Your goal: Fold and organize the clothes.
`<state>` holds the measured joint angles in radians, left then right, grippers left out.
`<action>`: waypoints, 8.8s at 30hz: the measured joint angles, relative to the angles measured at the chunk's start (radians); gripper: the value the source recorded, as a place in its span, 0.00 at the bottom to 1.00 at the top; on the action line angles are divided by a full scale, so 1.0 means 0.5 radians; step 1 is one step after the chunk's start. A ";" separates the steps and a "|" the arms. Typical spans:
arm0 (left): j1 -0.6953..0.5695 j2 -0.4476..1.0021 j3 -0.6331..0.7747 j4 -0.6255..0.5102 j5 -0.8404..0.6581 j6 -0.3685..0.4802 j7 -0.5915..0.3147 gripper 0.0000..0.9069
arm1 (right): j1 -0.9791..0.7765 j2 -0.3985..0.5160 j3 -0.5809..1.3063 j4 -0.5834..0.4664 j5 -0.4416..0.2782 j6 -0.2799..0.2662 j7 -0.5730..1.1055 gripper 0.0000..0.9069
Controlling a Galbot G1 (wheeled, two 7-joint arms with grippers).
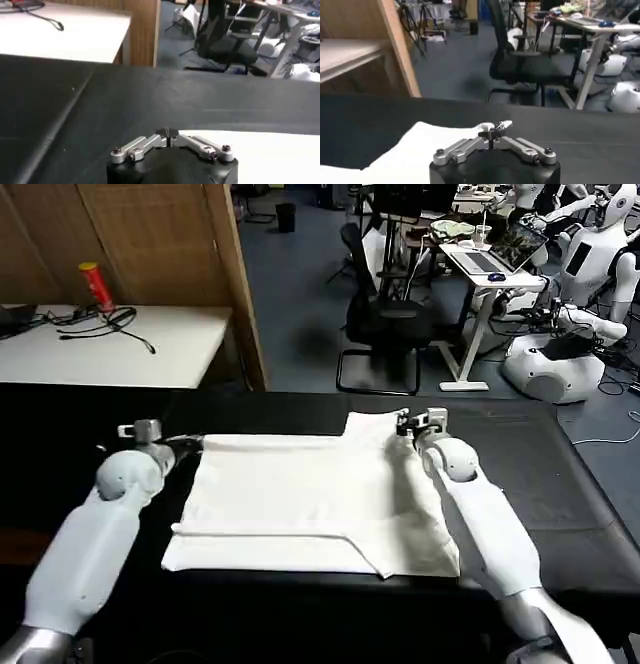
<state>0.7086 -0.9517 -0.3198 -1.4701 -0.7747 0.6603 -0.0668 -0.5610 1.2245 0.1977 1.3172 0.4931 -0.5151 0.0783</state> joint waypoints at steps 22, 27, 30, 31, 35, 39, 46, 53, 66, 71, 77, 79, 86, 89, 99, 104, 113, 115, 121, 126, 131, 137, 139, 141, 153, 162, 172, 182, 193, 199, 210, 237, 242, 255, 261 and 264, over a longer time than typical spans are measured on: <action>0.749 0.256 -0.370 -0.771 -0.017 0.027 -0.026 0.00 | -0.544 -0.402 0.145 0.879 0.070 -0.369 0.017 0.05; 0.930 0.258 -0.458 -0.928 0.004 0.027 -0.033 0.00 | -0.732 -0.490 0.211 1.061 0.069 -0.397 0.006 0.05; 1.042 0.261 -0.510 -1.006 0.026 0.026 -0.029 0.00 | -0.838 -0.534 0.232 1.158 0.069 -0.430 0.006 0.05; 1.076 0.261 -0.523 -1.029 0.036 0.025 -0.027 0.00 | -0.868 -0.545 0.236 1.184 0.069 -0.442 0.008 0.05; 1.213 0.249 -0.568 -1.095 0.076 0.021 -0.027 0.00 | -0.980 -0.580 0.253 1.283 0.070 -0.442 0.018 0.05; 1.288 0.246 -0.594 -1.113 0.112 0.018 -0.027 0.00 | -1.084 -0.599 0.267 1.360 0.070 -0.443 0.020 0.05; 1.353 0.243 -0.599 -1.145 0.146 0.019 -0.027 0.00 | -1.229 -0.616 0.304 1.430 0.067 -0.443 0.021 0.05; 1.389 0.226 -0.599 -1.155 0.194 0.021 -0.027 0.00 | -1.323 -0.619 0.309 1.482 0.065 -0.443 0.023 0.05; 1.518 0.151 -0.678 -1.242 0.314 -0.004 -0.026 0.00 | -1.347 -0.624 0.323 1.527 0.074 -0.443 0.028 0.05; 1.578 0.126 -0.705 -1.247 0.372 -0.023 -0.026 0.00 | -1.358 -0.629 0.313 1.526 0.075 -0.443 0.026 0.05; 1.627 0.091 -0.705 -1.248 0.470 -0.017 -0.022 0.00 | -1.381 -0.619 0.303 1.507 0.075 -0.443 0.027 0.06; 1.638 0.079 -0.701 -1.251 0.484 0.009 -0.023 0.03 | -1.387 -0.621 0.311 1.511 0.078 -0.443 0.029 0.20; 1.681 0.039 -0.705 -1.332 0.606 0.110 -0.046 0.97 | -1.404 -0.623 0.376 1.552 0.118 -0.443 0.084 0.97; 1.699 0.016 -0.724 -1.386 0.663 0.132 -0.059 0.97 | -1.417 -0.610 0.424 1.583 0.162 -0.443 0.099 0.97; 1.639 -0.077 -0.779 -1.437 0.618 -0.050 -0.064 0.97 | -1.316 -0.503 0.510 1.531 0.188 -0.443 0.186 0.97; 1.428 -0.132 -0.711 -1.259 0.426 -0.127 -0.068 0.97 | -1.179 -0.350 0.463 1.344 0.085 -0.415 0.205 0.97; 1.096 -0.234 -0.600 -0.875 0.174 -0.136 -0.059 0.97 | -1.050 -0.134 0.448 1.010 0.052 -0.228 0.187 0.84; 1.064 -0.239 -0.591 -0.818 0.167 -0.139 -0.051 0.97 | -1.029 -0.096 0.441 0.952 0.037 -0.200 0.177 0.81; 1.012 -0.252 -0.577 -0.684 0.160 -0.149 -0.019 0.59 | -0.998 0.000 0.435 0.833 -0.021 -0.161 0.159 0.67; 0.995 -0.269 -0.564 -0.618 0.178 -0.157 0.006 0.16 | -0.996 0.048 0.439 0.806 -0.045 -0.153 0.160 0.42; 0.957 -0.288 -0.535 -0.563 0.295 -0.172 0.003 0.00 | -1.018 0.096 0.441 0.812 -0.103 -0.128 0.161 0.12; 0.899 -0.276 -0.481 -0.488 0.485 -0.271 0.055 0.00 | -1.087 0.169 0.467 0.870 -0.303 -0.106 0.233 0.09; 0.879 -0.263 -0.463 -0.472 0.532 -0.300 0.077 0.00 | -1.111 0.199 0.480 0.897 -0.340 -0.107 0.242 0.09; 0.852 -0.245 -0.434 -0.457 0.550 -0.310 0.091 0.00 | -1.115 0.215 0.486 0.903 -0.346 -0.104 0.237 0.09; 0.888 -0.171 -0.437 -0.544 0.645 -0.450 0.116 0.97 | -1.155 0.081 0.545 1.036 -0.166 -0.095 0.089 0.97; 1.048 -0.166 -0.574 -0.670 0.536 -0.447 0.105 0.97 | -1.272 0.011 0.611 1.291 -0.093 -0.114 0.091 0.97; 1.330 -0.336 -0.694 -0.814 0.542 -0.465 0.113 0.95 | -1.377 0.014 0.620 1.467 -0.092 -0.115 0.091 0.97; 1.412 -0.412 -0.700 -0.780 0.608 -0.519 0.128 0.71 | -1.394 0.028 0.623 1.516 -0.099 -0.100 0.091 0.97; 1.425 -0.490 -0.692 -0.782 0.676 -0.518 0.129 0.06 | -1.370 0.056 0.602 1.515 -0.114 -0.083 0.086 0.97; 1.383 -0.475 -0.691 -0.778 0.661 -0.440 0.157 0.00 | -1.363 0.057 0.604 1.512 -0.116 -0.081 0.085 0.97; 1.320 -0.303 -0.736 -0.667 1.205 -0.620 0.172 0.00 | -1.358 0.064 0.626 1.512 -0.116 -0.081 0.087 0.97; 1.413 -0.285 -0.397 -1.250 1.293 -0.420 -0.042 0.00 | -1.476 0.143 0.684 1.542 -0.234 -0.060 0.087 0.97; 1.389 -0.379 -0.160 -1.383 1.223 -0.360 -0.090 0.00 | -1.496 0.155 0.704 1.551 -0.241 -0.060 0.087 0.97; 1.302 -0.688 0.285 -1.430 0.965 -0.275 -0.182 0.00 | -1.522 0.164 0.687 1.549 -0.273 -0.058 0.075 0.97; 1.262 -0.781 0.324 -1.410 0.784 -0.206 -0.241 0.00 | -1.521 0.178 0.665 1.534 -0.293 -0.055 0.071 0.97; 1.243 -0.829 0.344 -1.389 0.739 -0.192 -0.254 0.00 | -1.520 0.182 0.659 1.533 -0.298 -0.055 0.069 0.97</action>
<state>1.3301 -1.3660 -0.1480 -2.1649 -0.4052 0.5641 -0.1936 -1.3210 1.3153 0.5273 2.0838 0.3439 -0.5429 0.1128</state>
